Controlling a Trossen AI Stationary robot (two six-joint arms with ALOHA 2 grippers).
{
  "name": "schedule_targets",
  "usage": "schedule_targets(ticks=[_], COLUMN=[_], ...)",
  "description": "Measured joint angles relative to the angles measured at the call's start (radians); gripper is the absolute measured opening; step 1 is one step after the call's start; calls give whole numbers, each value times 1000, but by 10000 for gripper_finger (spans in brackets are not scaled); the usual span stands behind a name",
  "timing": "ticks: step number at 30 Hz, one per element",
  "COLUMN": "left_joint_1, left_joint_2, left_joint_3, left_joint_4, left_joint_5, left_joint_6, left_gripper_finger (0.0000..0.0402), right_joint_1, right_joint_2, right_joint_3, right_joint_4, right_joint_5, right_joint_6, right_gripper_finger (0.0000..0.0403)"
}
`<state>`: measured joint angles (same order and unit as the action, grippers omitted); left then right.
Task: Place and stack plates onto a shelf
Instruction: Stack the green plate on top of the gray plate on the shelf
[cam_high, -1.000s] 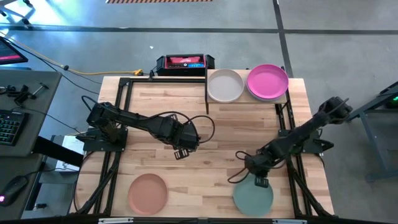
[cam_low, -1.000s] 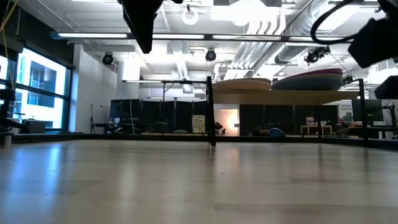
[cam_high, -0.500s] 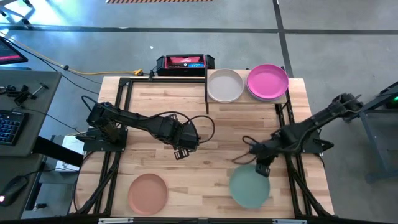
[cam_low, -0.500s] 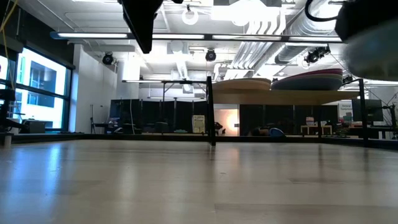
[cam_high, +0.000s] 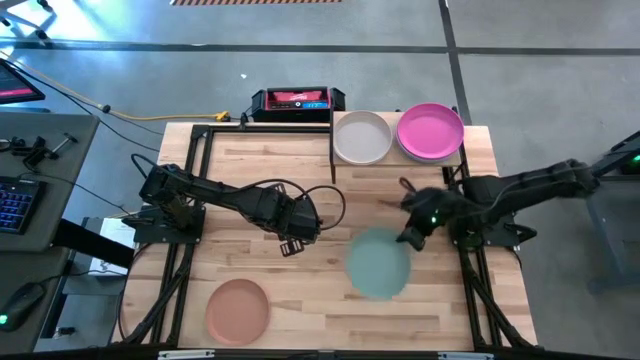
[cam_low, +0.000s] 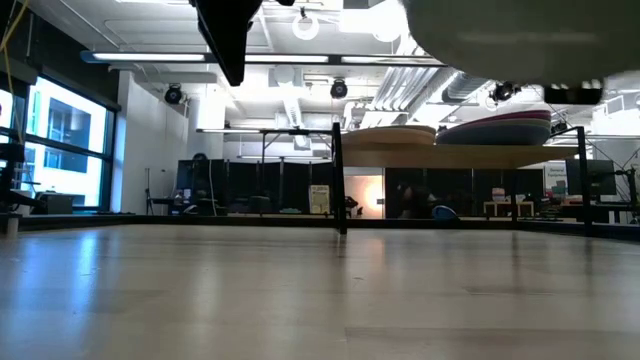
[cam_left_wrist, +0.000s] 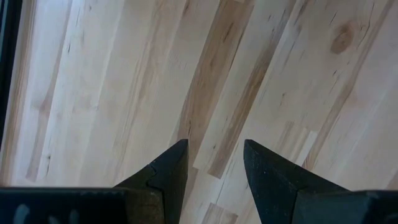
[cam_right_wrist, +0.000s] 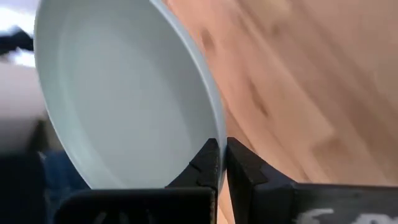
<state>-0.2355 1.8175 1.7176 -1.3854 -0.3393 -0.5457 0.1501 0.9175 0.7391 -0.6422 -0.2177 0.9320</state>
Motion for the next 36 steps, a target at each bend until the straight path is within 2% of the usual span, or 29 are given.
schedule_targets(ticks=[8,17,23,29,33,36], left_joint_1=[15,20,21,21,21,21], left_joint_2=[0,0,0,0,0,0], left_joint_3=[0,0,0,0,0,0], left_joint_4=[0,-4,-5,-5,-5,-5], left_joint_5=[0,8,9,10,10,10], left_joint_6=[0,7,17,34,34,34], left_gripper_finger=[145,145,145,145,145,145], right_joint_1=[-206,-422,-540,-666,-747,-801], right_joint_2=[-53,-70,-15,110,206,271], right_joint_3=[0,18,203,465,594,661], right_joint_4=[190,158,31,-253,-342,-350], right_joint_5=[9,-2,68,166,169,126], right_joint_6=[-50,-104,-274,-440,-510,-541], right_gripper_finger=[0,0,0,0,0,0])
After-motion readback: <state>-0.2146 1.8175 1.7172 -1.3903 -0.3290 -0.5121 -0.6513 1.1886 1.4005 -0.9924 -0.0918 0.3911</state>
